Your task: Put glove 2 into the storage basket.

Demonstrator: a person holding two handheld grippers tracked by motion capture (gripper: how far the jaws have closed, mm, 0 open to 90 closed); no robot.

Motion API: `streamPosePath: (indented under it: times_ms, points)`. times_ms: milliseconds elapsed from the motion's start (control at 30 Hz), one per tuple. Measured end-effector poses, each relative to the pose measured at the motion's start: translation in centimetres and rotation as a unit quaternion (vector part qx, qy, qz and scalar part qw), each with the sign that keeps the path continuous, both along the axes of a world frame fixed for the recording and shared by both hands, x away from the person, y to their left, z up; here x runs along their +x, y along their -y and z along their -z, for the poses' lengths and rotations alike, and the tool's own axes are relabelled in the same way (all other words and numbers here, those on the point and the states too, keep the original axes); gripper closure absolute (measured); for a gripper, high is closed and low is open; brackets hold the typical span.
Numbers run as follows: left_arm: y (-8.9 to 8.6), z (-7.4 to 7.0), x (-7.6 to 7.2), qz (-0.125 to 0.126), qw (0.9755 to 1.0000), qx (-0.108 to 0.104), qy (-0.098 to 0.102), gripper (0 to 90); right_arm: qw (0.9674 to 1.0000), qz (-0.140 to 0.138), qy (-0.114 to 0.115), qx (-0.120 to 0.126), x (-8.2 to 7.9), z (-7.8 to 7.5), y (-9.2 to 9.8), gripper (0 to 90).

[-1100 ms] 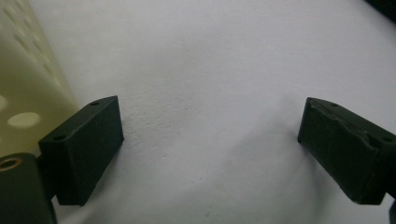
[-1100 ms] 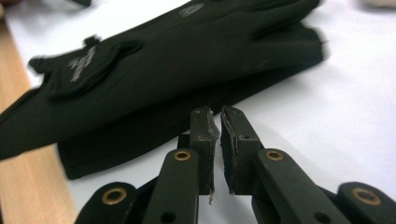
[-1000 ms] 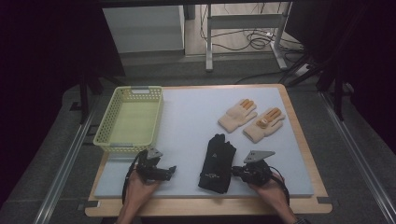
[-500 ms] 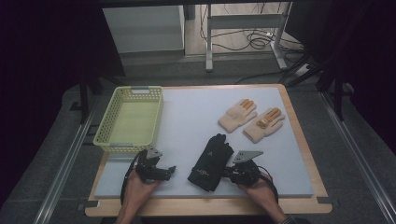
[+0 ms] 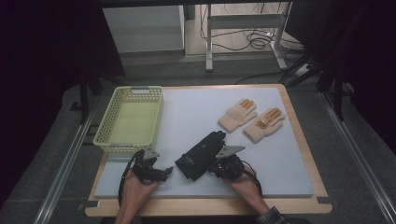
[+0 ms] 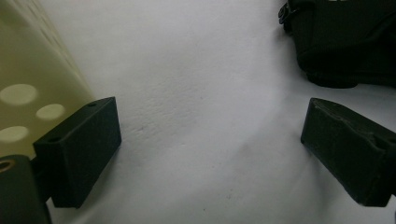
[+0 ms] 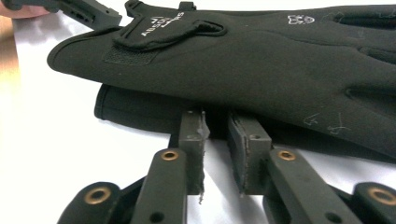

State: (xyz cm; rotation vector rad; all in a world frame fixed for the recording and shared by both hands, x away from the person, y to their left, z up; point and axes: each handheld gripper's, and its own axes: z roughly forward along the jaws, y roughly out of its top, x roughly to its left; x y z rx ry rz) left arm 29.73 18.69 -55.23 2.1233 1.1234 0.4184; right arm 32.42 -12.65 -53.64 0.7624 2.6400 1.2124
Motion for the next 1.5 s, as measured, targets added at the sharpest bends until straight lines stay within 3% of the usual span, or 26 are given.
streamPosePath:
  times_ms: [233, 500, 633, 733, 833, 867, 900, 967, 1033, 1267, 1400, 1500]
  points:
    - [-0.1, 0.0, 0.0, -0.001, 1.0, -0.007, -0.003, 5.5, 0.9996, 0.013, 0.017, -0.019, -0.5, -0.8, 1.9, 62.7]
    - [-0.1, 0.0, 0.1, -0.001, 1.0, -0.007, -0.004, 5.4, 0.9961, 0.077, 0.038, -0.02, 0.1, -2.1, 7.0, 49.2]
    - [-0.1, 0.0, 0.1, -0.002, 1.0, -0.007, -0.005, 5.3, 0.9922, 0.116, 0.042, -0.02, 0.6, -2.1, 9.6, 39.6]
    - [-0.1, 0.0, 0.1, 0.0, 1.0, -0.007, -0.005, 5.3, 0.9868, 0.154, 0.043, -0.029, 0.9, -1.7, 11.9, 32.2]
    - [-0.1, 0.0, 0.1, 0.001, 0.9999, -0.008, -0.006, 5.1, 0.9819, 0.18, 0.047, -0.034, 1.1, -1.3, 13.4, 26.7]
    - [-0.1, 0.0, 0.1, 0.001, 0.9999, -0.008, -0.006, 4.7, 0.9819, 0.18, 0.047, -0.034, 1.1, -1.3, 13.4, 26.7]
    - [-0.1, 0.1, 0.2, 0.005, 0.9999, -0.011, -0.01, 3.5, 0.9794, 0.191, 0.049, -0.042, 1.3, -1.1, 14.1, 24.1]
    - [-0.1, 0.1, 0.2, 0.006, 0.9999, -0.01, -0.011, 3.0, 0.9783, 0.193, 0.051, -0.055, 1.5, -0.8, 14.5, 21.6]
    - [-0.1, 0.0, 0.2, 0.006, 0.9999, -0.01, -0.011, 2.9, 0.9789, 0.195, 0.041, -0.046, 1.6, -0.6, 14.8, 19.7]
    - [-0.2, -0.1, 0.1, 0.01, 0.9999, -0.006, -0.01, 4.3, 0.9782, 0.196, 0.045, -0.052, 1.6, -0.5, 14.7, 17.5]
    - [-0.2, -0.8, 0.1, 0.005, 0.9998, 0.001, -0.018, 5.3, 0.9784, 0.196, 0.044, -0.051, 1.6, -0.5, 14.7, 17.4]
    - [0.1, -1.8, -0.1, 0.019, 0.9995, -0.011, -0.022, 4.5, 0.9783, 0.196, 0.044, -0.051, 1.6, -0.5, 14.7, 17.4]
